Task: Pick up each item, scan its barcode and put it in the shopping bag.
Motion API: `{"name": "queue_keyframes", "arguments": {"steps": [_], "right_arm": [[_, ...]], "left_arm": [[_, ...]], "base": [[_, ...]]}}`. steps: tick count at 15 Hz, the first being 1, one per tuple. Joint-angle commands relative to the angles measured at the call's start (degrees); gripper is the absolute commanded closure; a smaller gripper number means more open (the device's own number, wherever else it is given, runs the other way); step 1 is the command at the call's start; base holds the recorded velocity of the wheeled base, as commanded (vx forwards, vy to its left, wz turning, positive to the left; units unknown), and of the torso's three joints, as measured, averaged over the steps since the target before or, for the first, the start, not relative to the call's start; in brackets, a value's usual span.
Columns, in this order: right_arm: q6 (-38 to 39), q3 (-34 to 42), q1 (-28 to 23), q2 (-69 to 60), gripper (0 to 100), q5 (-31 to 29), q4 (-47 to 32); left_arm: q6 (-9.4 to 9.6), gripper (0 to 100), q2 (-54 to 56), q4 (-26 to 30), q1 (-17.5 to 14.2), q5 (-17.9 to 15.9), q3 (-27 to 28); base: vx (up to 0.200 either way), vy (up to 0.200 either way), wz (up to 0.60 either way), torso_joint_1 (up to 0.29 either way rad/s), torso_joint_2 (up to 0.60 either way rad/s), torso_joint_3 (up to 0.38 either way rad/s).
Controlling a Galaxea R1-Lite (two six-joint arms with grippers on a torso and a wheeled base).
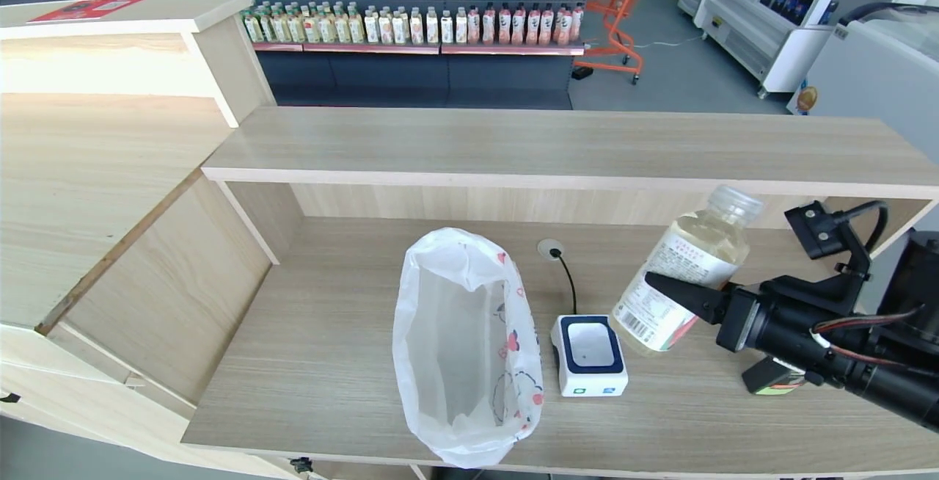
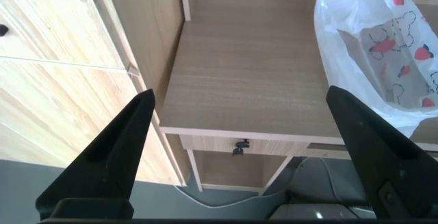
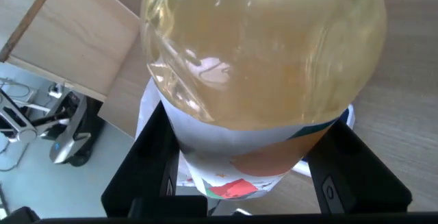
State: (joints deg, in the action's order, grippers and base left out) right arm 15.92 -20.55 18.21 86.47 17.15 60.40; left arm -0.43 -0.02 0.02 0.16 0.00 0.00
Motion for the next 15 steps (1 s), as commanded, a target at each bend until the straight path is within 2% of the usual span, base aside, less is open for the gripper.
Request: {"name": "queue_keyframes", "arguments": {"steps": [1, 6, 9, 12, 15], "right_arm": [[0.25, 0.07, 0.60, 0.81, 100, -0.01, -0.64], [2.89, -0.63, 5.08, 10.12, 100, -0.10, -1.08], [2.45, -1.60, 9.56, 19.70, 100, -0.10, 8.41], [0.16, -10.38, 11.49, 30.69, 100, -0.01, 15.01], [0.08, -20.84, 13.96, 38.25, 100, 0.16, 14.83]], "left_arm": [[-0.01, 0, 0.02, -0.02, -0.07, 0.00, 0.00], [-0.01, 0, 0.02, -0.02, -0.07, 0.00, 0.00], [-0.01, 0, 0.02, -0.02, -0.07, 0.00, 0.00], [-0.01, 0, 0.02, -0.02, -0.07, 0.00, 0.00], [-0.01, 0, 0.02, -0.02, -0.07, 0.00, 0.00]], "base": [[0.000, 0.000, 0.00, 0.000, 0.00, 0.000], [0.000, 0.000, 0.00, 0.000, 0.00, 0.000], [0.000, 0.000, 0.00, 0.000, 0.00, 0.000], [0.000, 0.000, 0.00, 0.000, 0.00, 0.000], [0.000, 0.000, 0.00, 0.000, 0.00, 0.000]]}}
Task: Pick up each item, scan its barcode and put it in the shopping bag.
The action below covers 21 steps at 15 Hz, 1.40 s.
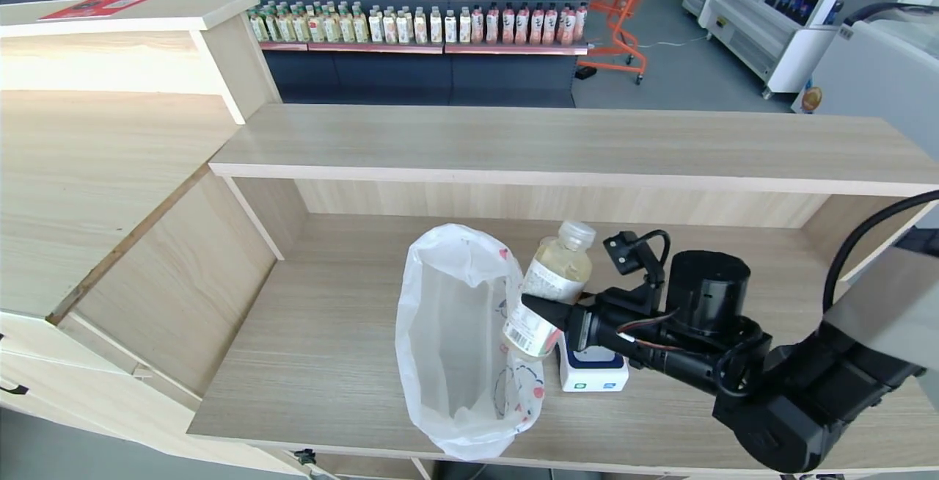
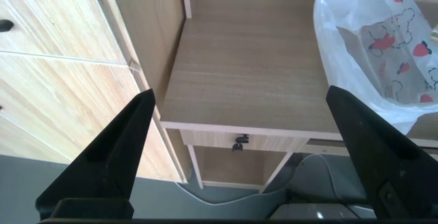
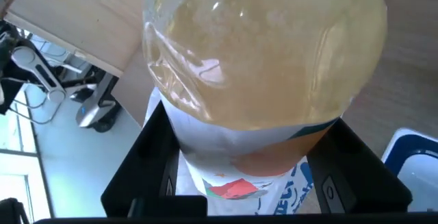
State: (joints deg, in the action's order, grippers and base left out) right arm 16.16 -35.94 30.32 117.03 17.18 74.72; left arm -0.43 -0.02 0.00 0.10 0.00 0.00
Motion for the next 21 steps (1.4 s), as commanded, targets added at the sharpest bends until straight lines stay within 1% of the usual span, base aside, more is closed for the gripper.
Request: {"name": "queue_keyframes", "arguments": {"steps": [1, 5, 8, 14, 16, 19, 20, 21], "right_arm": [[-0.17, -8.27, 2.38, 9.71, 100, 0.49, 0.34], [-0.78, -13.02, 3.26, 15.07, 100, 1.72, 0.43], [-6.94, -15.57, 3.34, 19.20, 100, 1.81, 0.61], [-17.66, -24.44, 3.96, 25.88, 100, 1.90, 0.25], [-20.47, -26.90, 3.96, 27.37, 100, 1.90, 0.43], [-22.93, -27.61, 3.96, 28.34, 100, 1.90, 0.61], [-23.46, -27.52, 3.96, 28.34, 0, 1.90, 0.61], [-23.46, -27.61, 4.05, 28.08, 0, 2.25, 0.69]], "left_arm": [[-0.01, 0, 0.02, 0.00, -0.01, 0.00, 0.00], [-0.01, 0, 0.02, 0.00, -0.01, 0.00, 0.00], [-0.01, 0, 0.02, 0.00, -0.01, 0.00, 0.00], [-0.01, 0, 0.02, 0.00, -0.01, 0.00, 0.00], [-0.01, 0, 0.02, 0.00, -0.01, 0.00, 0.00], [-0.01, 0, 0.02, 0.00, -0.01, 0.00, 0.00], [-0.01, 0, 0.02, 0.00, -0.01, 0.00, 0.00], [-0.01, 0, 0.02, 0.00, -0.01, 0.00, 0.00]], "base": [[0.000, 0.000, 0.00, 0.000, 0.00, 0.000], [0.000, 0.000, 0.00, 0.000, 0.00, 0.000], [0.000, 0.000, 0.00, 0.000, 0.00, 0.000], [0.000, 0.000, 0.00, 0.000, 0.00, 0.000], [0.000, 0.000, 0.00, 0.000, 0.00, 0.000], [0.000, 0.000, 0.00, 0.000, 0.00, 0.000], [0.000, 0.000, 0.00, 0.000, 0.00, 0.000], [0.000, 0.000, 0.00, 0.000, 0.00, 0.000]]}}
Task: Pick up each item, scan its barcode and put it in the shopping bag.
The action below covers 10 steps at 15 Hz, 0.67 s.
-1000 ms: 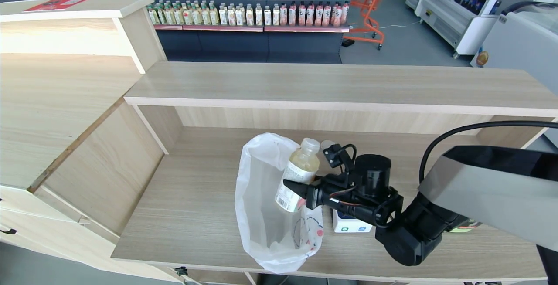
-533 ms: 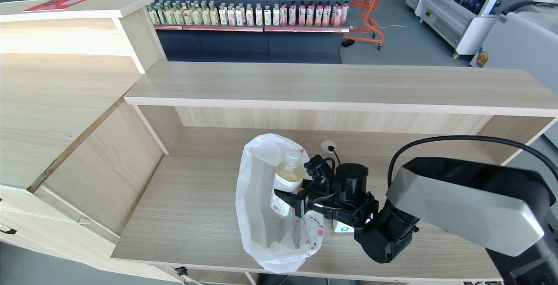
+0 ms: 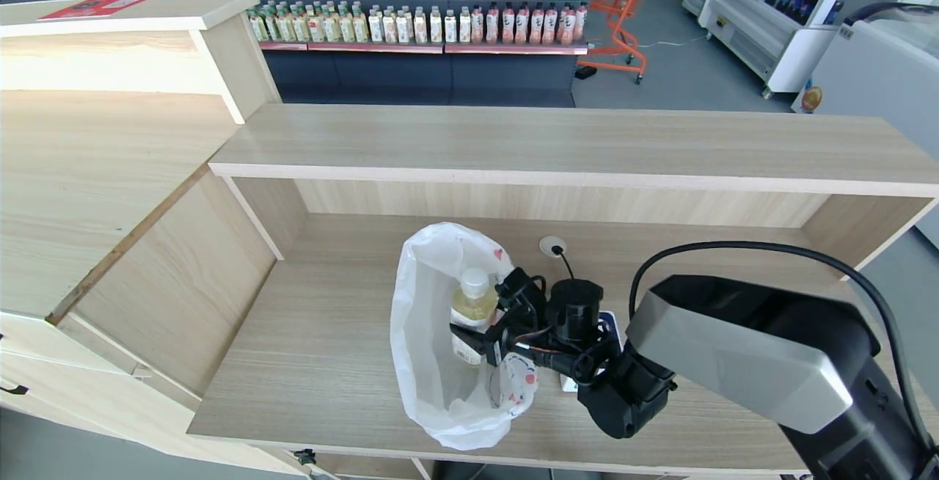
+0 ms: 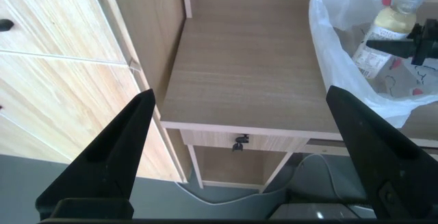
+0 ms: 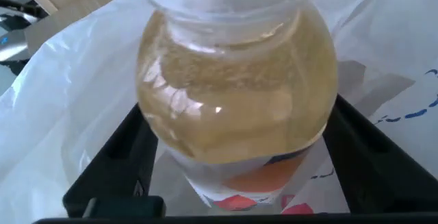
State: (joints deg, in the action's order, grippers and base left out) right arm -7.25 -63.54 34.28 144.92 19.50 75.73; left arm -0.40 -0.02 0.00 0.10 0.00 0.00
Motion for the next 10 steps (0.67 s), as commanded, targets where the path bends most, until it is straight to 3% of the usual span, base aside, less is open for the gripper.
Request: {"name": "queue_keyframes", "arguments": {"steps": [1, 4, 6, 10], "right_arm": [[0.13, 0.17, 0.00, -0.52, 0, 0.62, -0.58], [4.44, 1.40, -0.79, -4.65, 0, 0.71, -0.67], [10.77, 1.75, -1.67, -7.37, 0, 0.53, -1.11], [27.29, 5.35, -3.08, -19.15, 0, -1.84, -9.46]], "left_arm": [[-0.04, 0, 0.02, 0.00, -0.10, 0.00, 0.00], [-0.04, 0, 0.02, 0.00, -0.01, 0.00, 0.00], [-0.04, 0, 0.02, 0.00, -0.10, 0.00, 0.00], [-0.04, 0, 0.02, 0.00, -0.01, 0.00, 0.00]], "base": [[0.000, 0.000, 0.00, 0.000, 0.00, 0.000], [0.000, 0.000, 0.00, 0.000, 0.00, 0.000], [0.000, 0.000, 0.00, 0.000, 0.00, 0.000], [0.000, 0.000, 0.00, 0.000, 0.00, 0.000]]}}
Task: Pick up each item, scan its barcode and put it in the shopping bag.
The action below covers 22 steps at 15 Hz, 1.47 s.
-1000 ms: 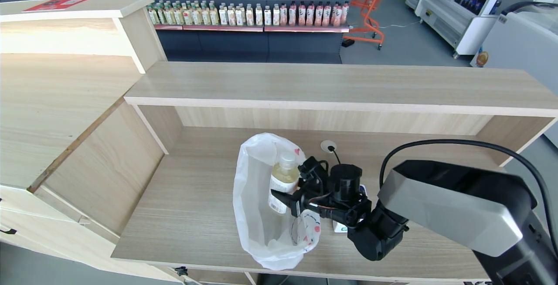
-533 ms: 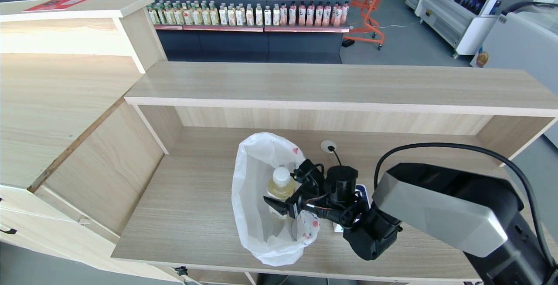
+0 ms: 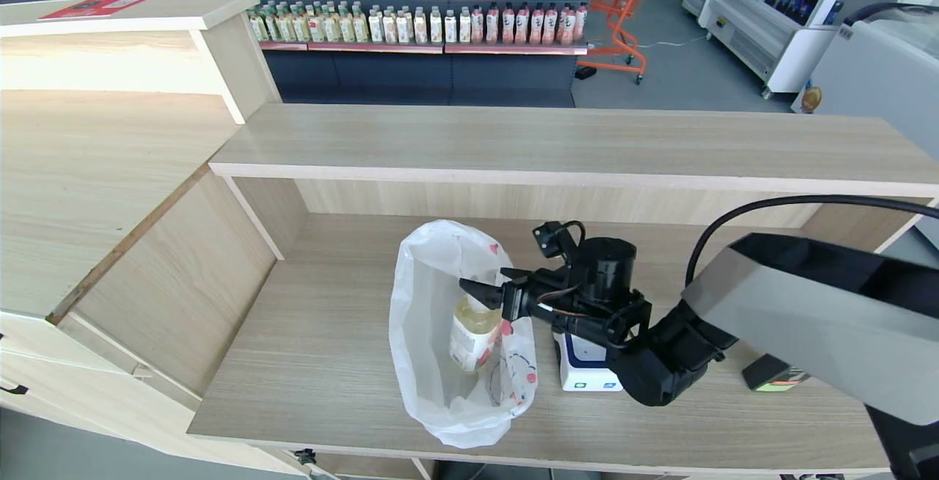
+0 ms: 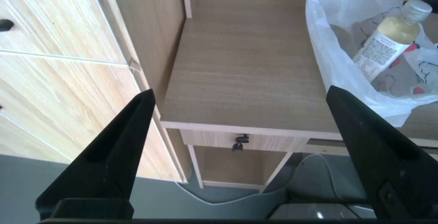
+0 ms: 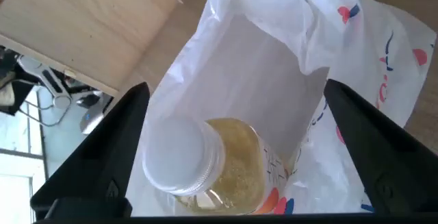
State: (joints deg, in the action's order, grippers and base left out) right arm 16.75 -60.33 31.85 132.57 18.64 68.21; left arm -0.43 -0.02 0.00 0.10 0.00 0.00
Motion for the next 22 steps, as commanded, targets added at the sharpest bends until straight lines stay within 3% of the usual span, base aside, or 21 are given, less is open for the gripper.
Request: {"name": "queue_keyframes", "arguments": {"steps": [1, 6, 9, 11, 13, 14, 22], "right_arm": [[4.78, 5.05, -1.18, -9.00, 0, -1.94, -2.02], [7.24, 24.65, -9.00, -21.22, 0, -4.66, -2.02], [2.15, 35.28, -16.12, -31.76, 0, -6.07, -2.20], [0.13, 41.35, -17.44, -40.81, 0, -8.53, -6.33], [-1.98, 42.40, -17.70, -48.81, 0, -18.64, -16.97], [-1.90, 42.67, -18.06, -50.92, 0, -20.49, -20.39], [-1.46, 48.03, -18.93, -61.64, 0, -20.92, -26.11]], "left_arm": [[-0.01, 0, 0.02, 0.00, -0.01, 0.00, 0.00], [-0.01, 0, 0.02, 0.00, -0.01, 0.00, 0.00], [-0.01, 0, 0.02, 0.00, -0.01, 0.00, 0.00], [-0.01, 0, 0.02, 0.00, -0.01, 0.00, 0.00], [-0.01, 0, 0.02, 0.00, -0.01, 0.00, 0.00], [-0.01, 0, 0.02, 0.00, -0.01, 0.00, 0.00], [-0.01, 0, 0.02, 0.00, -0.01, -0.09, 0.00]], "base": [[0.000, 0.000, 0.00, 0.000, 0.00, 0.000], [0.000, 0.000, 0.00, 0.000, 0.00, 0.000], [0.000, 0.000, 0.00, 0.000, 0.00, 0.000], [0.000, 0.000, 0.00, 0.000, 0.00, 0.000], [0.000, 0.000, 0.00, 0.000, 0.00, 0.000], [0.000, 0.000, 0.00, 0.000, 0.00, 0.000], [0.000, 0.000, 0.00, 0.000, 0.00, 0.000]]}}
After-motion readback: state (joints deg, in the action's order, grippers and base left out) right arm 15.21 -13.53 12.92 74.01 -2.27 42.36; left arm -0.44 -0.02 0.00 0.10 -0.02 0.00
